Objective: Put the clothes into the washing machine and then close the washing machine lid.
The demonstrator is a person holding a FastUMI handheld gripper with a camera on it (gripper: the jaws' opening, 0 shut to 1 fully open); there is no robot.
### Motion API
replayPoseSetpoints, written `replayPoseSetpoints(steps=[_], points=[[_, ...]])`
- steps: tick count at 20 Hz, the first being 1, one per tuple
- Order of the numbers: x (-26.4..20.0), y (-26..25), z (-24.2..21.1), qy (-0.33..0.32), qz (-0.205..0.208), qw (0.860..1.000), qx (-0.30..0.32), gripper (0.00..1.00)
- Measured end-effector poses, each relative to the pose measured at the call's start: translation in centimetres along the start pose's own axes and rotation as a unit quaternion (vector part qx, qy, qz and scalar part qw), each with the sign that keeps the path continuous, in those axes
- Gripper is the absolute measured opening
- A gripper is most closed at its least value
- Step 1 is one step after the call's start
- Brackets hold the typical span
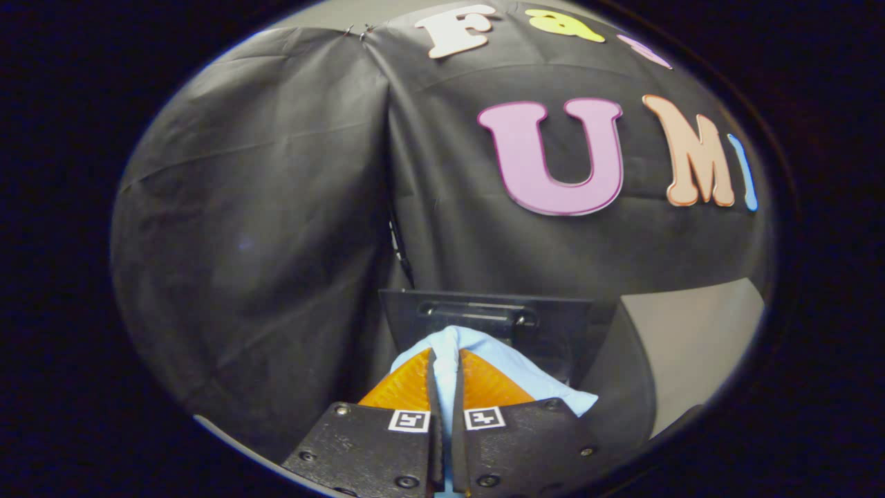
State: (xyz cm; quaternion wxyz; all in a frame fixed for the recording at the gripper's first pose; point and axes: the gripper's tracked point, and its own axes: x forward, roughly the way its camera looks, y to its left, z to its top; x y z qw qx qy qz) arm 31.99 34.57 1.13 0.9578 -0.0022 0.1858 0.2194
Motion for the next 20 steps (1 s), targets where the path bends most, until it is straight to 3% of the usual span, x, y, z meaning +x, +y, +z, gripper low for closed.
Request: replayPoseSetpoints(steps=[5, 13, 20], points=[[3.9, 0.8, -6.8, 0.054, 0.006, 0.998, -0.012, 0.05], [8.9, -1.1, -16.3, 0.125, -0.036, 0.991, 0.04, 0.05], [11.4, -2.1, -21.2, 0.168, -0.056, 0.98, 0.086, 0.06]])
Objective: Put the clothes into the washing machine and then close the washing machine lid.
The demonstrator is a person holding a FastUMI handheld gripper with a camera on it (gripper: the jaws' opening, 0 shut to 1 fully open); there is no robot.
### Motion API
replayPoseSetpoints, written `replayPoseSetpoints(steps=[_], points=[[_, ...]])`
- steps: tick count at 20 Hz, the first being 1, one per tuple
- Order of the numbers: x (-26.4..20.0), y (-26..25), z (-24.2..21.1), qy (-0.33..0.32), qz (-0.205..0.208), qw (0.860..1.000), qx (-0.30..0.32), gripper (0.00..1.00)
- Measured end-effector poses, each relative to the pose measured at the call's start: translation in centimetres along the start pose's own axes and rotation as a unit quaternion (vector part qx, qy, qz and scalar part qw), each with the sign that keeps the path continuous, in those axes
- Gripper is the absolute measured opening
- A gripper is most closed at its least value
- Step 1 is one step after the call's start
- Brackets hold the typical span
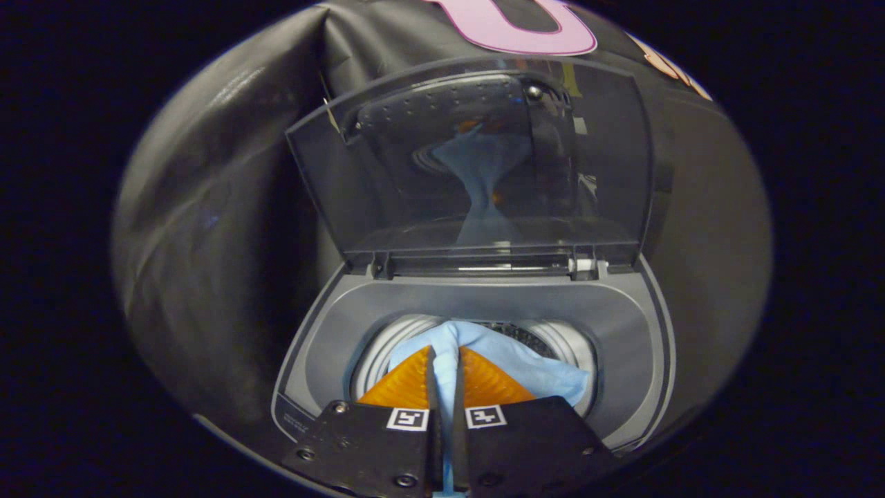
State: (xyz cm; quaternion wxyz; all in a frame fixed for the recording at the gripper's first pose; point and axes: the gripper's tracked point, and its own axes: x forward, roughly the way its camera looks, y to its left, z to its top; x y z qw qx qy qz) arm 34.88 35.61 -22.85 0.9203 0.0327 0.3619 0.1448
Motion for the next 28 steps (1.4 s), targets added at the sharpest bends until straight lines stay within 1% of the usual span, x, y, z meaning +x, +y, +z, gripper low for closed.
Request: replayPoseSetpoints(steps=[3, 5, 7, 8, 9, 12, 13, 16, 17, 18, 20, 22, 25, 28], points=[[1.8, -0.7, -1.3, 0.021, -0.019, 1.0, 0.003, 0.07], [1.9, -0.8, -1.8, 0.034, -0.029, 0.999, 0.007, 0.09], [2.0, -0.8, -2.2, 0.044, -0.037, 0.998, 0.021, 0.14], [1.9, -0.5, -1.8, 0.041, -0.033, 0.998, 0.024, 0.22], [1.7, -0.6, -1.7, 0.038, -0.037, 0.998, 0.019, 0.31], [0.5, -0.2, -0.8, 0.026, -0.039, 0.999, -0.011, 0.56], [-0.1, 0.2, -0.8, 0.027, -0.037, 0.999, -0.02, 0.6], [-1.3, 0.3, -0.2, 0.016, -0.055, 0.997, -0.045, 0.75], [-1.8, 0.6, 0.1, 0.009, -0.055, 0.997, -0.051, 0.78], [-2.1, 1.1, 0.4, 0.005, -0.054, 0.997, -0.053, 0.85], [-2.9, 1.4, 0.2, 0.01, -0.063, 0.997, -0.051, 0.93], [-3.6, 2.6, 0.8, 0.0, -0.056, 0.997, -0.054, 0.98], [-5.2, 2.4, 2.6, -0.032, -0.092, 0.992, -0.079, 0.98], [-6.6, 3.4, 5.7, -0.082, -0.103, 0.989, -0.072, 0.97]])
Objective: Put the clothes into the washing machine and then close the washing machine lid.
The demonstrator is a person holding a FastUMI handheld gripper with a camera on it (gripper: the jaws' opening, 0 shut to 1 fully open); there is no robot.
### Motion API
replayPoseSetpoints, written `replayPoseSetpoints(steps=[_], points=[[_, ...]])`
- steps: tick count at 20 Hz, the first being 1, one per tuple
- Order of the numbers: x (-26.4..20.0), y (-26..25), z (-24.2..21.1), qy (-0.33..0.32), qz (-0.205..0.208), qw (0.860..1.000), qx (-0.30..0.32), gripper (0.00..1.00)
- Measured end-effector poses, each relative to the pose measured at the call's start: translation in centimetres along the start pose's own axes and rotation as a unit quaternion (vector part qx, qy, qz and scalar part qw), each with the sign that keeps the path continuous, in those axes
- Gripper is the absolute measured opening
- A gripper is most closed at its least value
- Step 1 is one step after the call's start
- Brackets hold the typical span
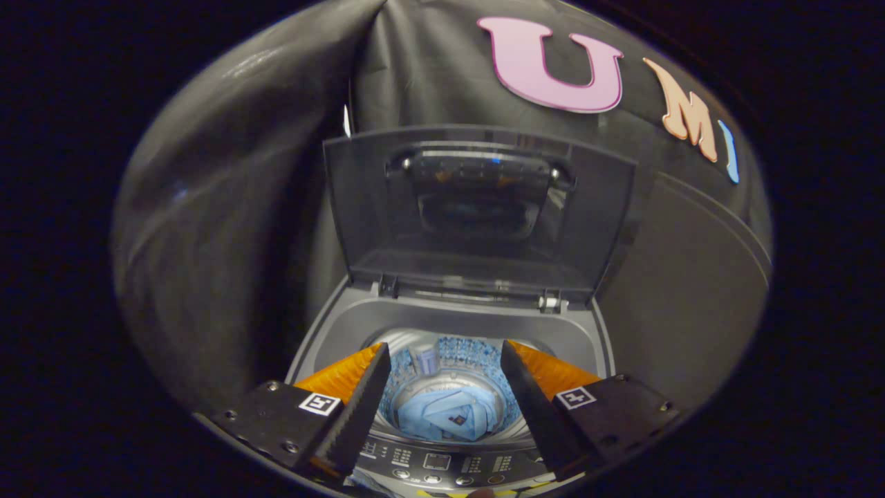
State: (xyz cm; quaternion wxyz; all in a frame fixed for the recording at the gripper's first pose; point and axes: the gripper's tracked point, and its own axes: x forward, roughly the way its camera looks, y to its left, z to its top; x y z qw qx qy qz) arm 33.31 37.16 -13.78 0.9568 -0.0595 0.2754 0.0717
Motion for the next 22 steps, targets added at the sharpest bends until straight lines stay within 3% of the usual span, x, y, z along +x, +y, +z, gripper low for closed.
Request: replayPoseSetpoints(steps=[3, 11, 16, 19, 22], points=[[-1.6, 0.0, 4.7, -0.065, -0.012, 0.998, 0.009, 0.97], [-6.1, 1.2, 18.2, -0.188, -0.023, 0.98, -0.061, 0.95], [-3.1, 3.5, 22.6, -0.217, -0.01, 0.974, -0.069, 0.96], [-1.2, 2.5, 25.2, -0.248, -0.032, 0.966, -0.066, 0.97], [2.5, 0.1, 25.7, -0.236, -0.056, 0.97, -0.029, 0.97]])
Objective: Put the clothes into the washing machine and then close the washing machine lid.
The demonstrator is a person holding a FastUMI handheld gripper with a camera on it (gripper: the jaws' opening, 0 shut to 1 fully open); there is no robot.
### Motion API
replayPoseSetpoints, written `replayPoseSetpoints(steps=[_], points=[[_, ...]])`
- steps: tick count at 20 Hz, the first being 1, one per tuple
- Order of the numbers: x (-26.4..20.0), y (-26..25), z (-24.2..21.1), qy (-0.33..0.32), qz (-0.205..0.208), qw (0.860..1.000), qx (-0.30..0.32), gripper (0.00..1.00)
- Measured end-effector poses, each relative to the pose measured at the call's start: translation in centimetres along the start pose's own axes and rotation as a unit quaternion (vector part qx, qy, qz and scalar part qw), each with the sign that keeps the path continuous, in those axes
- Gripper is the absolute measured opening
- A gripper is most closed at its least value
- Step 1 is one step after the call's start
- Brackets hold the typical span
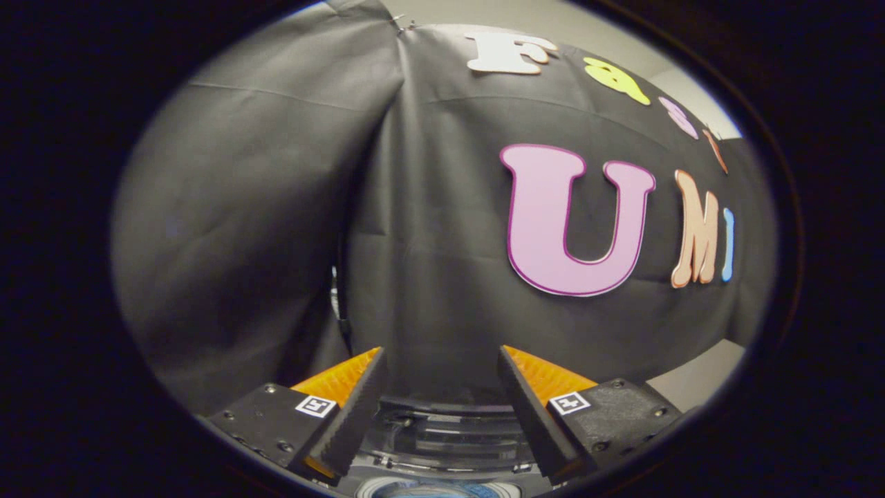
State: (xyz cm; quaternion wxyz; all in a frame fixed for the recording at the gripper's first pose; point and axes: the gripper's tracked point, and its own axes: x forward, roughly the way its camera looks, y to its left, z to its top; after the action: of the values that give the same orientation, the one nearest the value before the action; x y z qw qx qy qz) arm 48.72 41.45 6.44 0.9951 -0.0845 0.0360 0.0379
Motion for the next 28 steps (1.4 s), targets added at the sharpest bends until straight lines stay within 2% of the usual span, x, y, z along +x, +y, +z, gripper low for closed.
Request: replayPoseSetpoints(steps=[5, 7, 8, 9, 10, 12, 20, 28], points=[[3.9, -4.0, -5.0, 0.052, -0.053, 0.997, 0.003, 0.97], [4.7, -4.5, -7.3, 0.082, -0.046, 0.995, 0.027, 0.97], [4.7, -4.3, -7.4, 0.085, -0.036, 0.993, 0.069, 0.96], [5.6, -4.4, -6.7, 0.042, -0.029, 0.996, 0.067, 0.97], [5.7, -4.1, -7.0, 0.043, -0.011, 0.998, 0.053, 0.97], [5.1, -4.2, -6.2, 0.019, -0.006, 0.998, 0.062, 0.97], [2.3, -4.1, -7.3, 0.065, -0.012, 0.996, 0.06, 0.97], [-0.3, -4.0, -7.5, 0.063, -0.012, 0.996, 0.055, 0.98]])
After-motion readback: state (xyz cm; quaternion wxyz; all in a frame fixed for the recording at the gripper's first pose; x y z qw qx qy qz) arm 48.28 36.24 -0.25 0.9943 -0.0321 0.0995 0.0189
